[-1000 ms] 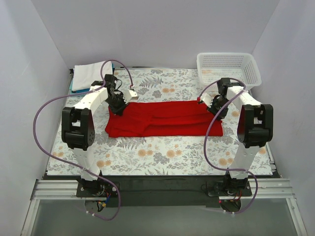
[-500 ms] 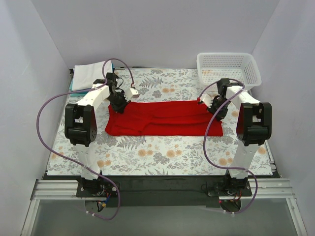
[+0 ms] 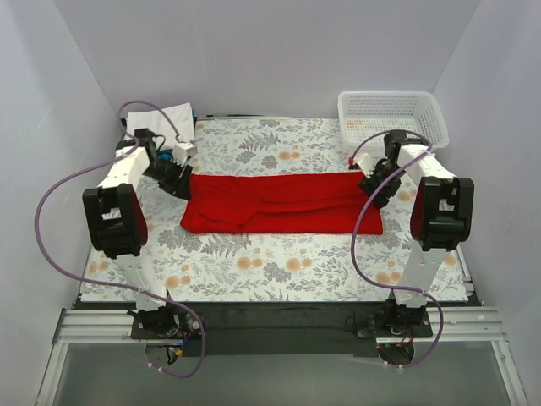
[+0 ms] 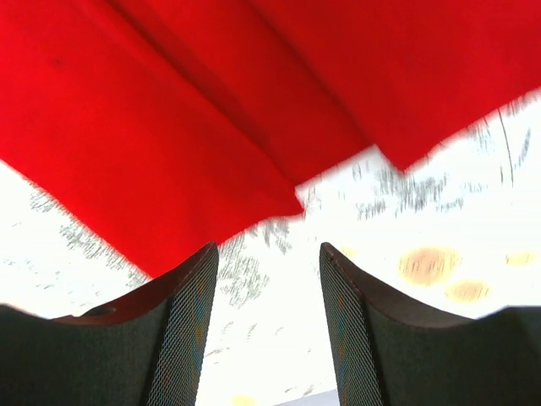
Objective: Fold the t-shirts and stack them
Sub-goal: Fold the tshirt
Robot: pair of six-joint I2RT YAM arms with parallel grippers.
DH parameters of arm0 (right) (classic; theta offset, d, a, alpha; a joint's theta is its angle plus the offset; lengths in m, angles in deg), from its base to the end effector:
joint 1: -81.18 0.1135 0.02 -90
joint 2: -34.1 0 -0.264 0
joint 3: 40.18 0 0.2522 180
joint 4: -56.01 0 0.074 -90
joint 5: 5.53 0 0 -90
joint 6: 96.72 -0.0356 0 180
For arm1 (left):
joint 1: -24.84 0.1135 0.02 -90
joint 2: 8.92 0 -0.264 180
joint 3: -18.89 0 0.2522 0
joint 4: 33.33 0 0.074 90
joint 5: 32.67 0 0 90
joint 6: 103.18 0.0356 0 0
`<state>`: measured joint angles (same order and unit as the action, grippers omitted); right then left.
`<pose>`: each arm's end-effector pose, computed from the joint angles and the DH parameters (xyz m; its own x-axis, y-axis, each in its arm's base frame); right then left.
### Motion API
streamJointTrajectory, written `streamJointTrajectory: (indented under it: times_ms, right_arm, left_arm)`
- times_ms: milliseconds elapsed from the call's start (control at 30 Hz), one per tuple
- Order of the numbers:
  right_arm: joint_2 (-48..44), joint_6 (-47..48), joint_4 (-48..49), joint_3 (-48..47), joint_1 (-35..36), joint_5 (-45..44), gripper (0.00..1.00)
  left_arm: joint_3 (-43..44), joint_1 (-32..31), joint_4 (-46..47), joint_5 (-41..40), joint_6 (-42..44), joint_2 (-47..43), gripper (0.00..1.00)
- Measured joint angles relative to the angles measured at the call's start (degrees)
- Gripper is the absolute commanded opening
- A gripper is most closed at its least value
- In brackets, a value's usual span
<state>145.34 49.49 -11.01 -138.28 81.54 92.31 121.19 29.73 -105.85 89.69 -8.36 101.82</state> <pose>0.3799 0.0072 0.1946 -0.5234 -0.8266 -0.2067 -0.8353 0.5457 -0.0673 0.3796 0.0133 0.2206 -0.9795 -0.0126 -0.2010 0.0944 0.8529 -0.5135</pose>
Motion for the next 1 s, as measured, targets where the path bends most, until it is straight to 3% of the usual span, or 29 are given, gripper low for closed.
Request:
streamJointTrajectory:
  times_ms: [100, 267, 400, 567, 767, 933, 1000]
  right_arm:
    - [-2.6, -2.7, -0.9, 0.2, -1.9, 1.6, 0.57]
    - [-8.0, -7.0, -1.4, 1.8, -3.2, 4.1, 0.53]
    - [-9.8, -9.3, -1.8, 5.0, -2.9, 6.6, 0.43]
    - [-9.6, -10.6, -2.1, 9.4, -2.6, 8.4, 0.39]
    - [-7.3, -11.6, 0.7, 13.6, -2.6, 8.7, 0.38]
    - [-6.2, -12.7, 3.7, 16.4, -2.6, 7.4, 0.37]
    - [-6.7, -13.0, 4.4, 17.1, -2.5, 6.8, 0.37]
  left_arm:
    - [-6.5, 4.1, -0.8, 1.8, -2.7, -4.8, 0.44]
    - [-15.5, 2.8, -0.2, 4.3, -8.0, -10.2, 0.47]
    - [-18.6, 1.9, 2.0, 4.6, -11.0, -10.2, 0.47]
    - [-19.3, 2.0, 5.1, 4.0, -13.0, -9.9, 0.46]
    - [-21.7, 2.0, 7.0, 2.4, -13.7, -8.8, 0.28]
    - [-25.1, 2.0, 8.5, -0.6, -14.4, -8.0, 0.0]
    - [-26.4, 2.0, 9.4, -2.6, -15.1, -7.9, 0.0]
